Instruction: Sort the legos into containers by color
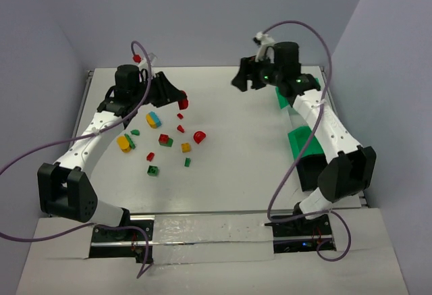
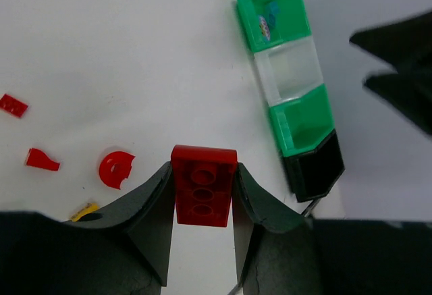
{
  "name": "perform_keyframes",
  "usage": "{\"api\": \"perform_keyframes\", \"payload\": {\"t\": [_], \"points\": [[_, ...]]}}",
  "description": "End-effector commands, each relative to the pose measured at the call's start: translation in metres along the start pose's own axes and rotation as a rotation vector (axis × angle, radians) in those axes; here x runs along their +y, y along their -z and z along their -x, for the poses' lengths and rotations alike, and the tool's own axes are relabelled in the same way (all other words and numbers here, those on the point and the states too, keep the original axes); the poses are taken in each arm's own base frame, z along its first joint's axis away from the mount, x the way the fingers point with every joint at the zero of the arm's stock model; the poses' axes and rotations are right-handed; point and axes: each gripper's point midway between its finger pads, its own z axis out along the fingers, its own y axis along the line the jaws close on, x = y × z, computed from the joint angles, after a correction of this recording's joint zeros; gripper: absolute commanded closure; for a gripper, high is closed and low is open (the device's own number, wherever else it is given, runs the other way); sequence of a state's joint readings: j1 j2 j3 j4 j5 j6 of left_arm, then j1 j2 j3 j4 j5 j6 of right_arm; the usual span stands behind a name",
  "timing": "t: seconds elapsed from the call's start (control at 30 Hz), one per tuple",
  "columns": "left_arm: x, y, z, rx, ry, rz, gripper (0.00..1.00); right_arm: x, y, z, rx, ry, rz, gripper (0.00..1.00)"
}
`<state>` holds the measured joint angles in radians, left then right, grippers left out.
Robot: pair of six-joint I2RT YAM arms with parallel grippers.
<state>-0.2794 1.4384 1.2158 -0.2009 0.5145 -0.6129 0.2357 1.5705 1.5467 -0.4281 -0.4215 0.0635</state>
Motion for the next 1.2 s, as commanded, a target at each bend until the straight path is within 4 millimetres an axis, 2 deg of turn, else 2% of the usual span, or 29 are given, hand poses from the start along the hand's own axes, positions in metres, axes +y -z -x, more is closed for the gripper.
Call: {"api": "perform_keyframes", "payload": {"t": [0.0,0.07,0.13,0.2,0.27,0.5,0.63,0.83,0.97,1.17], "points": [[-0.006,0.004,0.029,-0.097,0.181,0.067,1.00,0.071,-0.015,-0.005,0.005,-0.031,0.108,0.21],[-0.007,0.005,0.029,-0.100,0.206,0.074,1.00,0.092,-0.021,-0.002,0.017,-0.034,0.123,0.21],[-0.008,0.006,0.028,-0.099,0.236,0.077,1.00,0.112,-0.031,-0.011,0.054,-0.036,0.127,0.21],[-0.010,0.007,0.028,-0.097,0.257,0.070,0.99,0.120,-0.032,-0.009,0.051,-0.042,0.137,0.21],[-0.014,0.007,0.028,-0.094,0.280,0.056,0.98,0.140,-0.037,-0.015,0.058,-0.037,0.176,0.20],[-0.020,0.002,0.030,-0.076,0.325,0.025,0.99,0.175,-0.046,-0.028,0.082,-0.023,0.255,0.20],[-0.021,0.000,0.030,-0.069,0.340,0.018,0.99,0.191,-0.046,-0.026,0.070,-0.009,0.314,0.20],[-0.028,0.000,0.026,-0.047,0.375,-0.024,1.00,0.192,-0.060,-0.029,0.073,-0.005,0.275,0.20],[-0.031,-0.001,0.021,-0.026,0.408,-0.050,1.00,0.190,-0.069,-0.023,0.038,-0.004,0.235,0.22],[-0.036,-0.003,0.013,0.012,0.461,-0.092,1.00,0.187,-0.081,-0.016,0.001,-0.006,0.193,0.32]]}}
